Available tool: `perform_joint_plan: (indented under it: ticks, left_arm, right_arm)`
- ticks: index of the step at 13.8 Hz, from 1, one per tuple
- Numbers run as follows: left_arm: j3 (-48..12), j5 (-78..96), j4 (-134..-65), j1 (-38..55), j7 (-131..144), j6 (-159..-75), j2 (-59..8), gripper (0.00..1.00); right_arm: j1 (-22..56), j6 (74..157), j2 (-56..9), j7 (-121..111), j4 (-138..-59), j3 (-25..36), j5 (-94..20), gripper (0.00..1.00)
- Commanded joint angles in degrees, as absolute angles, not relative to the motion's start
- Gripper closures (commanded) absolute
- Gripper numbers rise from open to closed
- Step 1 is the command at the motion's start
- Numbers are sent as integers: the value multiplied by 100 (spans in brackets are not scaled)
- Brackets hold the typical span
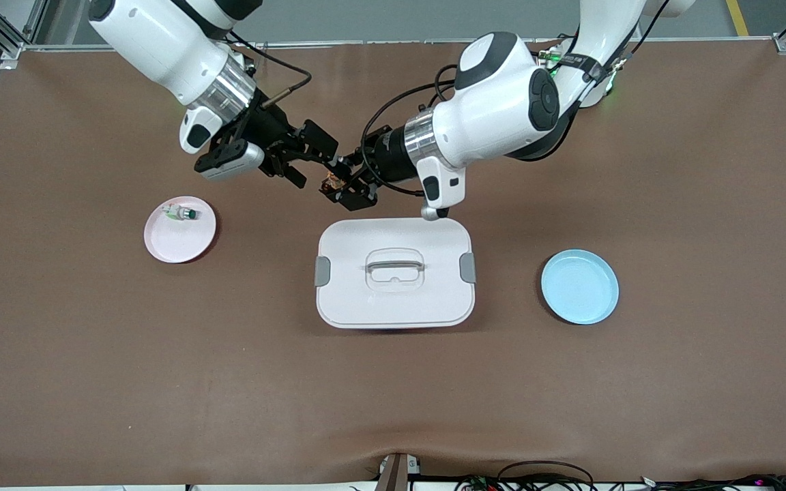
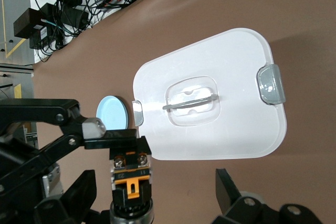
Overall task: Transfer orange switch to right arm and place
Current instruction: 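Bring the switch toward the right gripper above the white box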
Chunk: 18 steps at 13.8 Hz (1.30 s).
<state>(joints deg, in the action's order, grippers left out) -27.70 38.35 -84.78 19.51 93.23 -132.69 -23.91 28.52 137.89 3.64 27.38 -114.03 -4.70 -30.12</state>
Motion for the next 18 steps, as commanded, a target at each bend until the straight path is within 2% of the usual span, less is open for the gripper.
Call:
perform_joint_plan:
  ticks: [1, 4, 7, 10, 18]
  left_arm:
    - [-2777, 3876, -8429, 1977, 9474, -13307, -2364, 91]
    - [-2777, 3876, -8429, 1978, 9475, -13307, -2364, 91]
    - [-2777, 3867, -8429, 1986, 9475, -13307, -2373, 91]
    - [-2777, 3867, -8429, 1978, 9475, -13307, -2364, 91]
    - [-2769, 3867, -8438, 1969, 9466, -13307, -2364, 90]
  right_arm:
    - [2987, 14044, 290, 2891, -11426, -457, -2909, 0]
    - [3190, 14378, 123, 3058, -11426, -448, -2909, 0]
    - [3199, 14361, 123, 3067, -11434, -448, -2900, 0]
    - [3199, 14353, 123, 3059, -11426, -448, -2900, 15]
    - [3094, 13676, 167, 3059, -11092, -413, -2900, 16]
